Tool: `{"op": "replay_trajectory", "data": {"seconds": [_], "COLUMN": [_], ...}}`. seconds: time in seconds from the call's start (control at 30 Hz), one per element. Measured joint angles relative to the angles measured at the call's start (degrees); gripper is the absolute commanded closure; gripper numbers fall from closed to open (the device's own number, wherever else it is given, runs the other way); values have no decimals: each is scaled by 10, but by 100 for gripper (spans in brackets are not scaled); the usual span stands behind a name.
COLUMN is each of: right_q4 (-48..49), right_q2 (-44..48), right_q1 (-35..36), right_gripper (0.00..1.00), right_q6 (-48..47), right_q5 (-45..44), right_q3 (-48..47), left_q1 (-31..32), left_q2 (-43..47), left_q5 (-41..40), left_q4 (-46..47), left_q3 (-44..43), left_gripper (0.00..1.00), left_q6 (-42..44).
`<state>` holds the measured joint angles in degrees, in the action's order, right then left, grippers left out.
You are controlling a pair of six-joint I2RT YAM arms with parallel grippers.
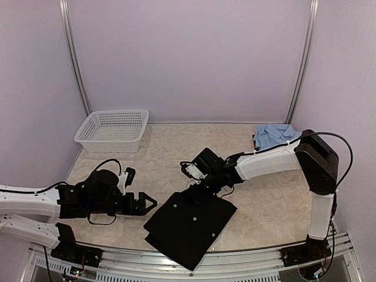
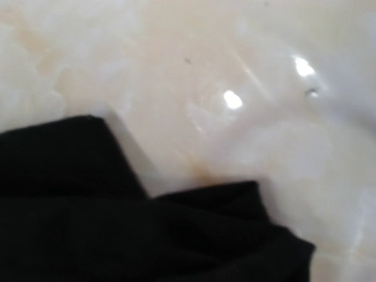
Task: Fold and stack the long sleeve shirts
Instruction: Adjust the square-folded shirt at the center of the board.
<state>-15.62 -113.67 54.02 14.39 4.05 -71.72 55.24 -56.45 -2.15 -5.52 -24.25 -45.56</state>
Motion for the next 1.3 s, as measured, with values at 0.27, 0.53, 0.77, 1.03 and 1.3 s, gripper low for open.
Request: {"op": "replay_trajectory", "data": {"seconds": [0.27,0.53,0.77,1.03,1.3], "right_q4": [-34,-40,-57,-55,-53], "right_q2": [87,212,226,220,143], "right_q1": [2,18,99,139,141], "right_gripper": [20,20,22,23,23], "right_q6": [2,23,78,127,121], "right_q5": [-75,-83,-78,-78,-104], "right_q3": [33,74,143,172,165], "left_q1": [7,-27,-110,-164,-164], "left_q2": [-58,-95,-125,-262,-353], "left_q5": [-11,34,172,312,356], "left_q4": [27,56,129,189,200], "left_q3": [-6,-30,-34,-80,-101], "left_gripper": [1,1,1,1,1], "left_q6": [16,26,28,45,56]}}
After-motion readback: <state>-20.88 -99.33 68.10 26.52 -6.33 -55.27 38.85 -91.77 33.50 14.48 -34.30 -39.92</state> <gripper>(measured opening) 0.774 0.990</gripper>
